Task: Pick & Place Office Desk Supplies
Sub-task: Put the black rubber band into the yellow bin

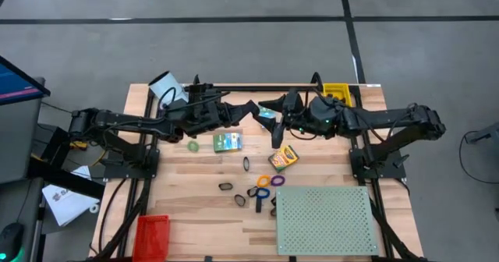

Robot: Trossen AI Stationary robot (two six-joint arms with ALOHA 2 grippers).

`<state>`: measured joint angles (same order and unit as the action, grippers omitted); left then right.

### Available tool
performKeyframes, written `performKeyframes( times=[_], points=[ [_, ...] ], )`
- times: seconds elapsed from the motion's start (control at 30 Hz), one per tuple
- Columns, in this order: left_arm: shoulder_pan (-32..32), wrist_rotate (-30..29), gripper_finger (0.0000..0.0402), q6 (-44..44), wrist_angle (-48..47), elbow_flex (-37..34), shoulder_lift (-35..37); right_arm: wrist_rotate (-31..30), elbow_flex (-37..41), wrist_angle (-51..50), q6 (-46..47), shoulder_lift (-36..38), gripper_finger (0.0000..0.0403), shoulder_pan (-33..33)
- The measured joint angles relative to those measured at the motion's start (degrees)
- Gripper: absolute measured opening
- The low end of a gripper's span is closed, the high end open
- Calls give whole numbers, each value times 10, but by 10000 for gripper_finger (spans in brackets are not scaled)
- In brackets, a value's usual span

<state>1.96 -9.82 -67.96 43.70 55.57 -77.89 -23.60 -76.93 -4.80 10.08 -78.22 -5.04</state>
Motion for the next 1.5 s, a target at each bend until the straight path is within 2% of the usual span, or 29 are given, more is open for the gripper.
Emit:
performKeyframes(
  times=[0.23,0.53,0.73,0.97,1.1,1.2,1.3,1.5],
  points=[
    [0,2,2,0,0,0,0,2,0,-3,0,0,159,-1],
    [0,3,2,1,-1,0,0,2,0,-3,-1,0,12,-1],
    [0,3,18,17,-1,0,0,-7,0,-2,0,0,5,-1],
    [0,63,83,29,-5,0,0,-41,-40,-32,-13,0,3,4],
    [0,114,122,45,-12,0,0,-66,-86,-114,-22,1,2,19],
    [0,133,145,47,-13,0,0,-122,-118,-212,20,1,2,37],
    [0,146,160,48,-12,0,0,-171,-149,-339,98,1,1,66],
    [-6,159,171,61,-12,0,0,-150,-172,-616,292,0,1,163]
  ],
)
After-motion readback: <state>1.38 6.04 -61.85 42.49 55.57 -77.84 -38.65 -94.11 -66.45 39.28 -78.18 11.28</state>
